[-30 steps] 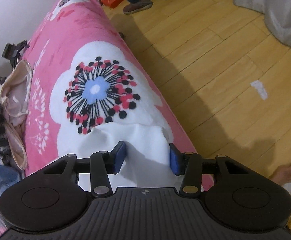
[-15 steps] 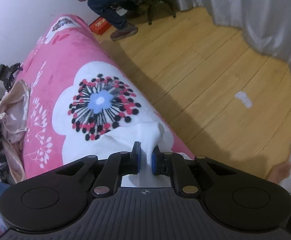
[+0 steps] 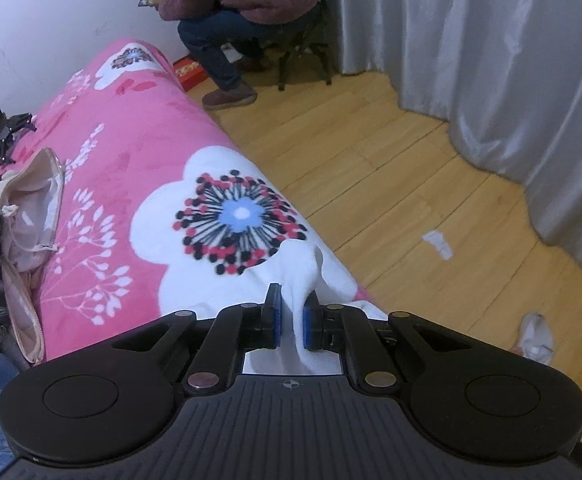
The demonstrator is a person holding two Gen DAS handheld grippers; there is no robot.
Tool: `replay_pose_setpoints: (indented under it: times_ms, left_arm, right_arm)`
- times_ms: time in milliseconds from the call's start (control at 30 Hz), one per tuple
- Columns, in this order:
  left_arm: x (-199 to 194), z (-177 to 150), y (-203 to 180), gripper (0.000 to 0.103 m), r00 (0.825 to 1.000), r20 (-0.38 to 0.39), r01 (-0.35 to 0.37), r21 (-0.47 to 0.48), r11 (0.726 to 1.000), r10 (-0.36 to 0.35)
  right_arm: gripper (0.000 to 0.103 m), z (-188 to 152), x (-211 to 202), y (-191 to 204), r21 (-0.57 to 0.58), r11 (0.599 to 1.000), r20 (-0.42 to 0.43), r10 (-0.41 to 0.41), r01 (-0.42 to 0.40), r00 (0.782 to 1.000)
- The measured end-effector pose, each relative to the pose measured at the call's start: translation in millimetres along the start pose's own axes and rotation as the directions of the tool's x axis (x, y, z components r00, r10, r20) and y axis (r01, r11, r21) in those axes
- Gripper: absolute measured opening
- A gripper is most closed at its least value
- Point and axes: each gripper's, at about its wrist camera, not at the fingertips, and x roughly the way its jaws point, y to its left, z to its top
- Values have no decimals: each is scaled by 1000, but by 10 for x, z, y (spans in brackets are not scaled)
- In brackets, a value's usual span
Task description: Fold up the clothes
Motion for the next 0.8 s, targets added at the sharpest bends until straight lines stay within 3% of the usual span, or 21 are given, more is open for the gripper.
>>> replay_pose_setpoints:
  times_ms: [200,467,633,800]
  left_arm:
    - [-199,-126,382,8,997,34,75,-64,995,-72]
    - [-395,-317,1003,8,977,117,195,-147,970,-178]
    - [-482,-444,1365,8,966,157,237,-216,947,-206]
    - [-501,-592,1721,8,957,182,270,-268,925,-226]
  right_arm:
    - [9,-41,-25,227,-9,999,0,42,-42,999]
    - [9,-38,2,758,-71,987,-30,143,-145,989]
    - [9,-62,84,1179,-109,965,-68,231,-237,971]
    - [9,-95,243,1449,-129,952,-126,261,-276,957]
